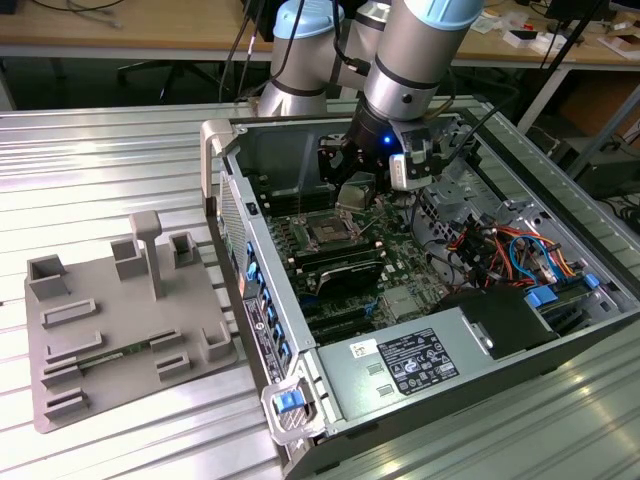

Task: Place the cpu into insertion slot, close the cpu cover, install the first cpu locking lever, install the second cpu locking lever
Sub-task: 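Place the cpu into insertion slot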

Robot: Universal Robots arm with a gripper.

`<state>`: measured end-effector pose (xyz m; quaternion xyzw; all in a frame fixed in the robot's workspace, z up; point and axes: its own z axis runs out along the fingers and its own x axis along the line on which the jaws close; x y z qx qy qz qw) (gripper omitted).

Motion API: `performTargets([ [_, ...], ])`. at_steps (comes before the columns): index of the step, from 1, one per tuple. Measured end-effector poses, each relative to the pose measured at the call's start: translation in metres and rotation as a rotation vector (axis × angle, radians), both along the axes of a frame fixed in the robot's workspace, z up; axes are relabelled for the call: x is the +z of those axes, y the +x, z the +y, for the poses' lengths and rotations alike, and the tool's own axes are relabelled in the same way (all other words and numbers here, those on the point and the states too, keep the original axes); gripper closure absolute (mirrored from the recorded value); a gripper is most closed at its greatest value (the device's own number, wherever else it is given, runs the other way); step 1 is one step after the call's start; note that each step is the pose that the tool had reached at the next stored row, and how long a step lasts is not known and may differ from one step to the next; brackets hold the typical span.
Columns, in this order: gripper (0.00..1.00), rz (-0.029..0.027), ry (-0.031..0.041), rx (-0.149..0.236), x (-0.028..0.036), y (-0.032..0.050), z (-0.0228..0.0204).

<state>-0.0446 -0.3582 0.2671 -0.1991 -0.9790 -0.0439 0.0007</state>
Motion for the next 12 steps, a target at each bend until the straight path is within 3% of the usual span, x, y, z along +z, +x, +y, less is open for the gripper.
performTargets([
  [12,0.45,0.0001,0.0,-0.008,-0.0001,0.0,0.0],
])
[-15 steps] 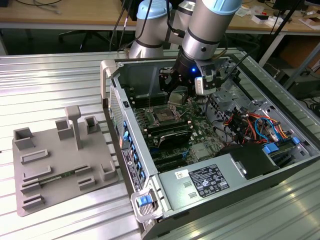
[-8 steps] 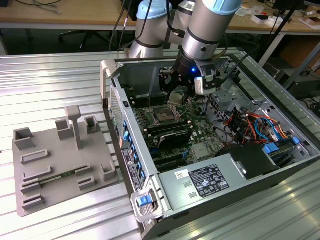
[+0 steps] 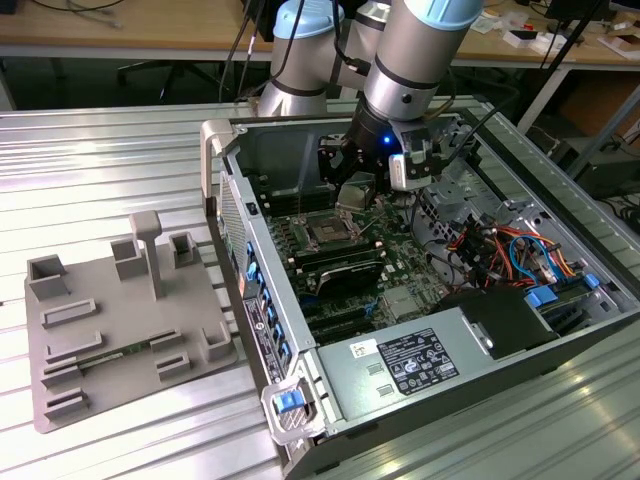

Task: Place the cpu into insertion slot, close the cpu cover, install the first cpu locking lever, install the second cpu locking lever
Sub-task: 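Place the cpu into insertion slot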

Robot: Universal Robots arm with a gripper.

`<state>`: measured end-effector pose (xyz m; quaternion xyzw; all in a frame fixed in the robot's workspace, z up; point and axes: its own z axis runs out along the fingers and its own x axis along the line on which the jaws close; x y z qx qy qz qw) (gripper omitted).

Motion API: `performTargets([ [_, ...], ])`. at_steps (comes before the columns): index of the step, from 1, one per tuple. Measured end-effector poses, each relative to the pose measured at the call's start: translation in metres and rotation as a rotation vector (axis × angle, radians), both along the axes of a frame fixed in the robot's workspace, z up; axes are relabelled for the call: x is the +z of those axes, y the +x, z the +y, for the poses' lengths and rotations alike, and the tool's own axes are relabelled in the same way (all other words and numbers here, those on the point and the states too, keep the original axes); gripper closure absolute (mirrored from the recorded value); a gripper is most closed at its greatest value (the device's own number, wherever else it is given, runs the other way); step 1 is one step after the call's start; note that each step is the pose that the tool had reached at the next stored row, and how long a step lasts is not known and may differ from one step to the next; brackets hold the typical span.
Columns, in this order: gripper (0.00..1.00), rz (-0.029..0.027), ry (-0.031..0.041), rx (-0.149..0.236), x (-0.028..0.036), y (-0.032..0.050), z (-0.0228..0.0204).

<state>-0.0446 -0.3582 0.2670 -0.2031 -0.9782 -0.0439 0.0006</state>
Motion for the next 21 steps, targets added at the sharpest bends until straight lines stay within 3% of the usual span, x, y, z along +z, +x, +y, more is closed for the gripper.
performTargets([
  [21,0.45,0.0,0.0,-0.018,-0.0005,0.0,0.0],
])
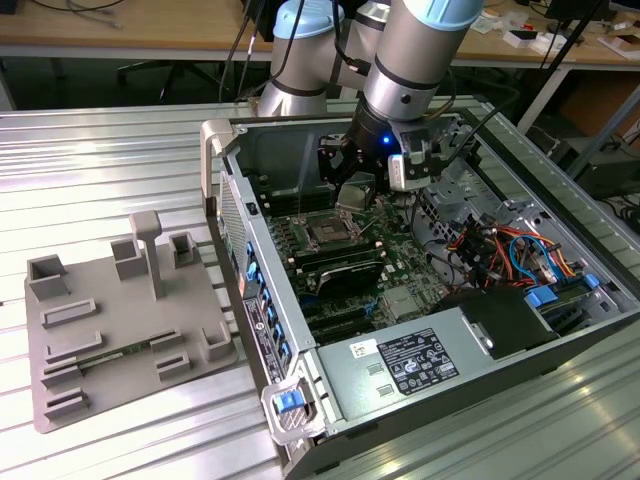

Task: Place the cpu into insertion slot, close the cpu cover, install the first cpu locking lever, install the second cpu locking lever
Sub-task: 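Place the cpu into insertion slot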

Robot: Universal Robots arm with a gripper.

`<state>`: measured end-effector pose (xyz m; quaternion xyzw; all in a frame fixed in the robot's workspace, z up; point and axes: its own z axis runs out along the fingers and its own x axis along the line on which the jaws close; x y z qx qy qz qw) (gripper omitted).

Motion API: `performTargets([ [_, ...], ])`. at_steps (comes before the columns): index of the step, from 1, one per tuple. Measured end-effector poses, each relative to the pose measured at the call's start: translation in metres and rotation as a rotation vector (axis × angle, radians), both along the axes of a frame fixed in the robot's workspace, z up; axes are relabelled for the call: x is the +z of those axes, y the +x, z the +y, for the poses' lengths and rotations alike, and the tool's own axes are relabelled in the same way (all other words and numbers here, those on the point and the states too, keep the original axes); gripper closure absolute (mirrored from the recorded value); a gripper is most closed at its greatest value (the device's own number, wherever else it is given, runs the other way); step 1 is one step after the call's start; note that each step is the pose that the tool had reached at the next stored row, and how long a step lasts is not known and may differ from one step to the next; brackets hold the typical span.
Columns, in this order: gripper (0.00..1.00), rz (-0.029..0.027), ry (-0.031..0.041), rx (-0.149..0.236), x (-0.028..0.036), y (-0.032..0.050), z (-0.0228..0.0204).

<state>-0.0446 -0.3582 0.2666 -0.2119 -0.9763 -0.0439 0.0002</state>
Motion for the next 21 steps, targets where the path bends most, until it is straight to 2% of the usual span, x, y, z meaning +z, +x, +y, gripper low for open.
performTargets([
  [21,0.45,0.0,0.0,-0.017,-0.0005,0.0,0.0],
])
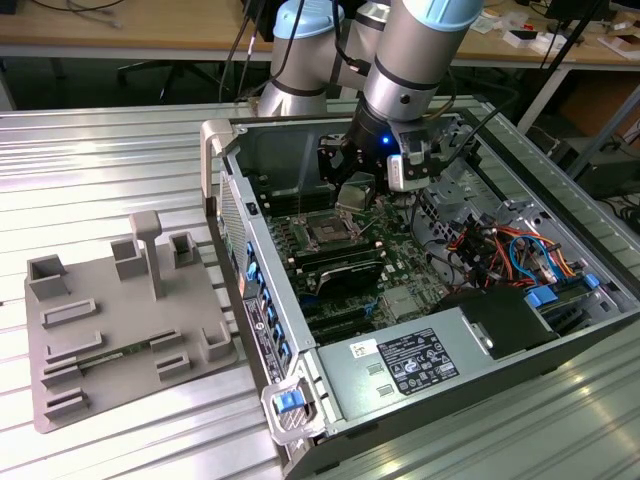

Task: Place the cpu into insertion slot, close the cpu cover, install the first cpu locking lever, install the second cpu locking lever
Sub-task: 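Place the cpu into insertion slot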

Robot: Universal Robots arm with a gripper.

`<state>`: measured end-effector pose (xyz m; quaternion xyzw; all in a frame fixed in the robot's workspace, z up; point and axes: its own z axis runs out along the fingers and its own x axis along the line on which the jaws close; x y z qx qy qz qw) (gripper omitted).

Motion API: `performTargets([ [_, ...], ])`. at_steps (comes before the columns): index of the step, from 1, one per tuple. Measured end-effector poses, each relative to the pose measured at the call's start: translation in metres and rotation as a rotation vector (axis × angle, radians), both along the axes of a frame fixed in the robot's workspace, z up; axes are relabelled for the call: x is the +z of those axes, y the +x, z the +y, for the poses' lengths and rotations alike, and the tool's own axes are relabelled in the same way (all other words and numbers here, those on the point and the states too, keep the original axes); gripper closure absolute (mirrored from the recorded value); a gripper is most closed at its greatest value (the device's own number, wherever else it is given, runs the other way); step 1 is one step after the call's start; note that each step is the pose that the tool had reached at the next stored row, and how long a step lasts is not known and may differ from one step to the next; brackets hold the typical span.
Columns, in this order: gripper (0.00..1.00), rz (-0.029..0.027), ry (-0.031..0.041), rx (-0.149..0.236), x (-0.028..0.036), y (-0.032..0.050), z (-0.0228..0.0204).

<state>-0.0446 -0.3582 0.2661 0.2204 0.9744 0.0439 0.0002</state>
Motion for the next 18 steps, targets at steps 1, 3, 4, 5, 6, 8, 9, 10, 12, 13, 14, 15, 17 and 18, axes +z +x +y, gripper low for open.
performTargets([
  [1,0.45,0.0,0.0,-0.001,0.0,0.0,0.0],
  [3,0.45,0.0,0.0,-0.002,0.0,0.0,0.0],
  [4,0.45,0.0,0.0,-0.003,0.0,0.0,0.0],
  [5,0.45,0.0,-0.0001,-0.003,0.0,0.0,0.0],
  [6,0.45,0.0,0.0,-0.004,-0.0001,0.0,0.0],
  [8,0.45,0.0,0.0,-0.007,-0.0001,0.0,0.0],
  [9,0.45,0.0,0.0,-0.007,-0.0001,0.0,0.0],
  [10,0.45,0.0,0.0,-0.008,-0.0001,0.0,0.0],
  [12,0.45,0.0,0.0,-0.009,-0.0002,0.0,0.0],
  [13,0.45,0.0,0.0,-0.01,-0.0002,0.0,0.0],
  [14,0.45,0.0,0.0,-0.01,-0.0002,0.0,0.0],
  [15,0.45,0.0,0.0,-0.011,-0.0002,0.0,0.0],
  [17,0.45,0.0,0.0,-0.012,-0.0002,0.0,0.0],
  [18,0.45,0.0,0.0,-0.013,-0.0003,0.0,0.0],
])
